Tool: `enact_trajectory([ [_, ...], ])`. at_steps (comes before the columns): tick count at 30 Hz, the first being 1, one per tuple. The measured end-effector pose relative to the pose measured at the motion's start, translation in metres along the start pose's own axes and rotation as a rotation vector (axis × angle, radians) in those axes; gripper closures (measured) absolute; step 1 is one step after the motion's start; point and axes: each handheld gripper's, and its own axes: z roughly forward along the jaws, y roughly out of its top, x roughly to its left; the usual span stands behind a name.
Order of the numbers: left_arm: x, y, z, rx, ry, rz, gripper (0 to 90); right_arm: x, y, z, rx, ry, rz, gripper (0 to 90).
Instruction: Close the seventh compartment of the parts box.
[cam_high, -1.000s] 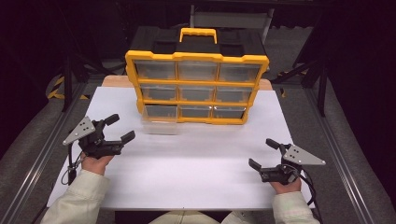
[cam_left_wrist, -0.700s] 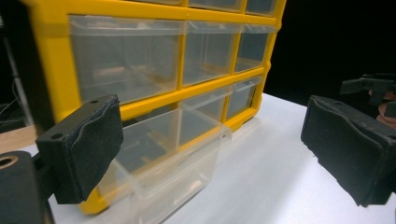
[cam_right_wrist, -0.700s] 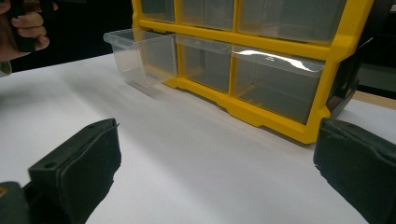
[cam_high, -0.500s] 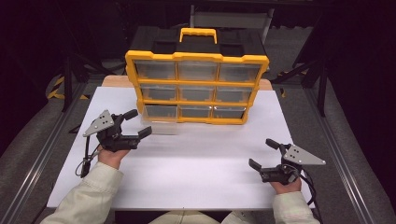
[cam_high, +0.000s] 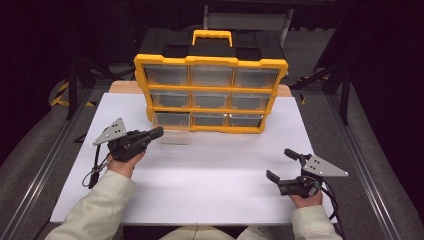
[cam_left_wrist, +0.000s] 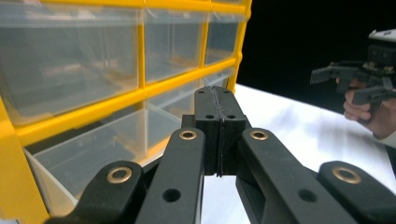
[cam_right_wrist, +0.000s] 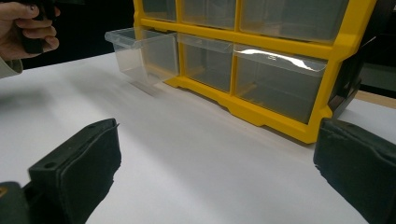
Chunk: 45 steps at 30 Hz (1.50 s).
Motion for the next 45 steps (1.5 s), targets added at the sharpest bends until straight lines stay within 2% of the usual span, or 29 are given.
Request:
enact_trajectory([
  [1,0.000,0.000,0.000,0.000,0.000,0.000,89.5,0.000,0.000,0.000,0.000,0.000,0.000,1.4],
  [2,0.000,0.000,0.001,0.028,-0.002,0.005,89.5,0.000,0.000,0.000,0.000,0.000,0.000,1.4],
  [10,0.000,-0.006,0.010,0.131,-0.019,-0.025,89.5,0.000,0.000,0.000,0.000,0.003,-0.001,1.4],
  [17,0.001,-0.011,0.017,0.220,-0.022,-0.034,89.5,0.000,0.000,0.000,0.003,0.003,-0.002,1.4],
  [26,0.003,-0.021,0.023,0.289,-0.030,-0.059,89.5,0.000,0.000,0.001,0.005,0.005,-0.003,1.4],
  [36,0.009,-0.033,0.028,0.342,-0.012,-0.094,89.5,0.000,-0.001,0.001,0.012,0.006,-0.001,1.4],
  [41,0.014,-0.037,0.031,0.351,-0.003,-0.104,89.5,0.000,-0.001,0.002,0.014,0.008,-0.004,1.5],
  [45,0.017,-0.038,0.034,0.339,0.017,-0.110,89.5,0.001,-0.001,0.002,0.017,0.009,0.000,1.5],
])
